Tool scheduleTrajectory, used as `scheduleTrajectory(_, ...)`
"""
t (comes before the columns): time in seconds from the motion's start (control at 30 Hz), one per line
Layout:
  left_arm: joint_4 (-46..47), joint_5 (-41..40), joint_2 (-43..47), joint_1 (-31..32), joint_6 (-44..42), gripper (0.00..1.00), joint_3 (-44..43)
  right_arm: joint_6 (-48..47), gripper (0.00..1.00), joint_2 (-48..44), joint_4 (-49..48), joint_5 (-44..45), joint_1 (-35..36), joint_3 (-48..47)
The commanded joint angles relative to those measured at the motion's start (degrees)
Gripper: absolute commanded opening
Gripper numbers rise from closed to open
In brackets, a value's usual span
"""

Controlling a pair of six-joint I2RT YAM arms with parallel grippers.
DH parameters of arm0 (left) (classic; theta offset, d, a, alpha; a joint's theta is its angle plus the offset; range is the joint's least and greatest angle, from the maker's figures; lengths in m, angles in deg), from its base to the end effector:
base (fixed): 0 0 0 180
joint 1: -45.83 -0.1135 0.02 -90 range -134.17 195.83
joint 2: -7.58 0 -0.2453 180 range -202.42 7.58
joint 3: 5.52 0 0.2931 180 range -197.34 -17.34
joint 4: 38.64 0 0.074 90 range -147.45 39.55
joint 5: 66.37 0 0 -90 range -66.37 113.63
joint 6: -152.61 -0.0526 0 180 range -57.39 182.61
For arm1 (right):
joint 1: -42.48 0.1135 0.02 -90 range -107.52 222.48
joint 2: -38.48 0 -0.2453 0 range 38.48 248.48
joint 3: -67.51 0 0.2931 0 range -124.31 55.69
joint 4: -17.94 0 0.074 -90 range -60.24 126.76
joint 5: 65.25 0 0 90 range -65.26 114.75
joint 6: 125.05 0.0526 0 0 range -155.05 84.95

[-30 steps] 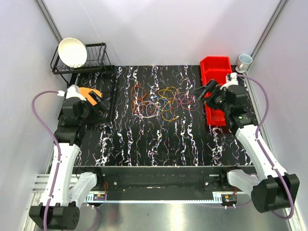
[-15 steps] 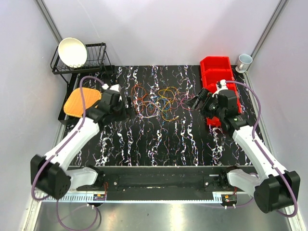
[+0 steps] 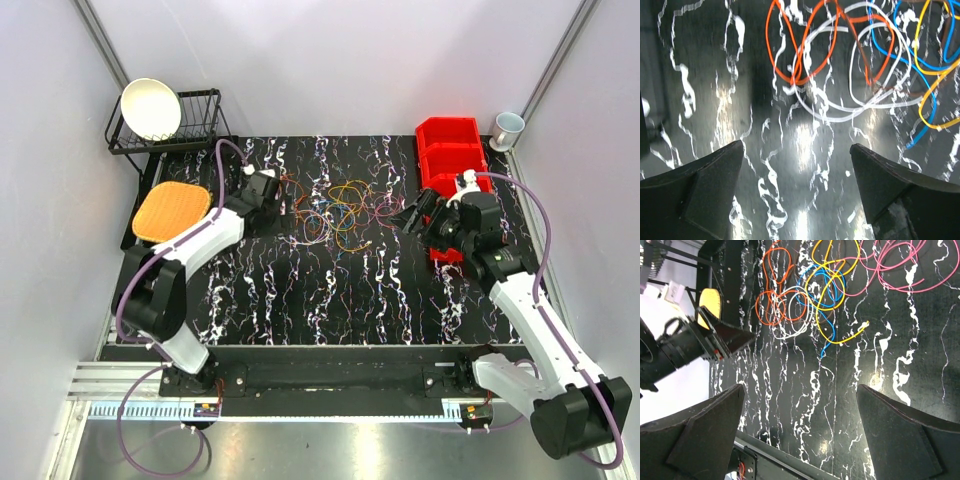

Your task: Untangle the cables

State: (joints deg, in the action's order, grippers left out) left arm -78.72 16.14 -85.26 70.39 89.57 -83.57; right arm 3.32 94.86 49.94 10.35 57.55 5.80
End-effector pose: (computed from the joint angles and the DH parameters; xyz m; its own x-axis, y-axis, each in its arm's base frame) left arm 0.3559 -0.1551 0.1805 -0.8189 -0.1200 -0.5612 -0.0307 0.9857 -0.1659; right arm 0.2744 0.0874 0.2889 -0.6293 0.4532 -0.6313 -0.0966 0.7604 0.6422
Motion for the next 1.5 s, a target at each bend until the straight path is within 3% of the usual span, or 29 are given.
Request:
scheduleTrajectory(0.0,5.4,-3.9,-2.3,0.1,-3.8,0.9,-4.1,-1.8,1.0,0.3,0.8,0.3,0.4,0.5)
scheduleTrajectory(0.2,7.0,-3.2,-8.1,0.1,-5.9,0.71,-7.6,-2.9,1.0,2.9,-0.7,-1.0,0.3,-0.5)
scheduleTrajectory(0.47,7.1,-5.3,-13.2,-0.3,-7.2,0.67,-10.3,-4.2,1.0,3.8,-0.4,-1.3,0.4,-0.7)
scheduleTrajectory(0.63,7.8,-5.5,-15.6,-1.0,-7.3,0.46,-11.8,-3.7,1.0,4.3,-0.8,-1.5,0.3,-0.1)
scheduleTrajectory(0.77,7.5,-4.4,-18.1,-1.5,-7.6,0.38,-13.5,-4.0,1.0,4.7,-0.8,-1.5,0.3,0.1)
scheduleTrajectory(0.8,7.4,-4.4,-18.3,-1.5,-7.5,0.31,-13.7,-4.1,1.0,4.9,-0.9,-1.5,0.3,0.1)
scheduleTrajectory(0.83,6.9,-4.3,-18.5,-1.6,-7.5,0.09,-14.3,-4.2,1.0,5.0,-0.9,-1.6,0.3,0.1)
scheduleTrajectory(0.87,6.7,-4.6,-18.3,-1.6,-7.5,0.0,-14.5,-4.2,1.0,5.1,-1.0,-1.6,0.3,0.0)
scheduleTrajectory(1.07,-0.1,-5.8,-12.6,-1.7,-8.5,0.0,-22.1,-4.4,1.0,5.7,-0.9,-1.8,0.4,-0.9)
scheduleTrajectory(1.3,-16.2,-5.2,-5.4,-1.4,-10.3,0.0,-50.4,-4.5,1.0,6.0,-1.1,-2.2,0.4,-3.2)
scheduleTrajectory(1.47,-17.9,-0.7,-0.2,1.3,-13.0,0.0,-60.5,-4.8,1.0,6.3,-1.5,-3.5,0.4,-5.9)
